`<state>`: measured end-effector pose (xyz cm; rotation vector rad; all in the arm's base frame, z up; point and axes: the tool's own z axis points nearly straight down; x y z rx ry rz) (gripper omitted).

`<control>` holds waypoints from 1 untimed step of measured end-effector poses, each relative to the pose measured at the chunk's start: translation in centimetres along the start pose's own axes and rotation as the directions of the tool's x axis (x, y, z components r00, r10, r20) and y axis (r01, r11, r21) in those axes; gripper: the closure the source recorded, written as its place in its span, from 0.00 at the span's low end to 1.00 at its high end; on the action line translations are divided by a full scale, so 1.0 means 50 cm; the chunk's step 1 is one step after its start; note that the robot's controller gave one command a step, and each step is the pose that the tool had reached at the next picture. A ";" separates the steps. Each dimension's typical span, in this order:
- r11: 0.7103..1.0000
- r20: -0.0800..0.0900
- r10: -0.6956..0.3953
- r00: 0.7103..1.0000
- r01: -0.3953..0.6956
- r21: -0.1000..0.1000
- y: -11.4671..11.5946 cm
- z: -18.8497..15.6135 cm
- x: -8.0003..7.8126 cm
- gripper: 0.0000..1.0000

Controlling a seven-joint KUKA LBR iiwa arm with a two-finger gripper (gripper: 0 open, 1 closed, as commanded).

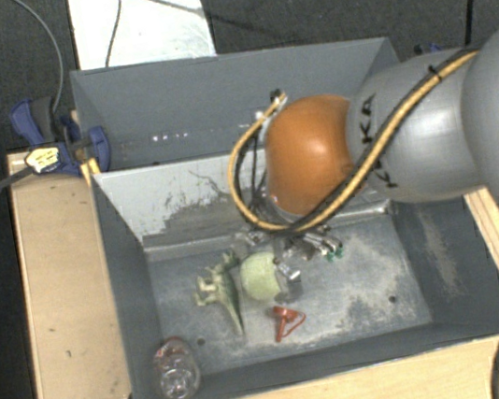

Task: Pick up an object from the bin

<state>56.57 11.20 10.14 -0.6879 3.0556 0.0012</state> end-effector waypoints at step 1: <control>0.988 -0.002 -0.155 0.988 0.155 -0.003 -0.017 0.056 -0.003 1.00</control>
Offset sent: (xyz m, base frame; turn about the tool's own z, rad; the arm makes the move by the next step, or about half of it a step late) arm 0.0000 0.0000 0.0000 0.0000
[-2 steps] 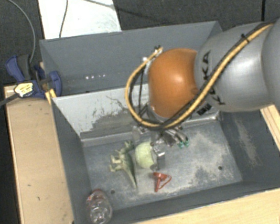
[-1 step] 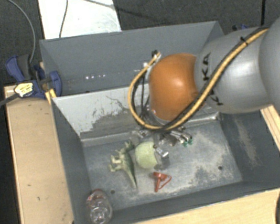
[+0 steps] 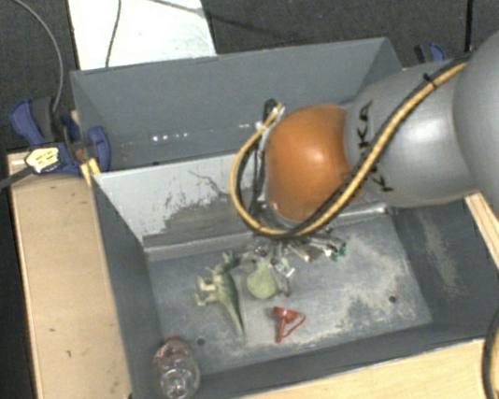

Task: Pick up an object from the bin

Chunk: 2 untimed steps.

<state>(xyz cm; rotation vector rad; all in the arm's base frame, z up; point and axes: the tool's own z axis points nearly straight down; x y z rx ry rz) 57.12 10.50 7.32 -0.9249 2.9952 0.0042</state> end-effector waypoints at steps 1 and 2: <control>1.000 0.000 0.002 1.000 -0.002 0.000 0.000 0.000 0.000 1.00; 1.000 0.004 0.020 1.000 -0.020 0.001 -0.003 -0.271 -0.001 1.00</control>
Offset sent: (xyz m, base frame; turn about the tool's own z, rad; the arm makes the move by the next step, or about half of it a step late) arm -0.0005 -0.0019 0.1345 0.0107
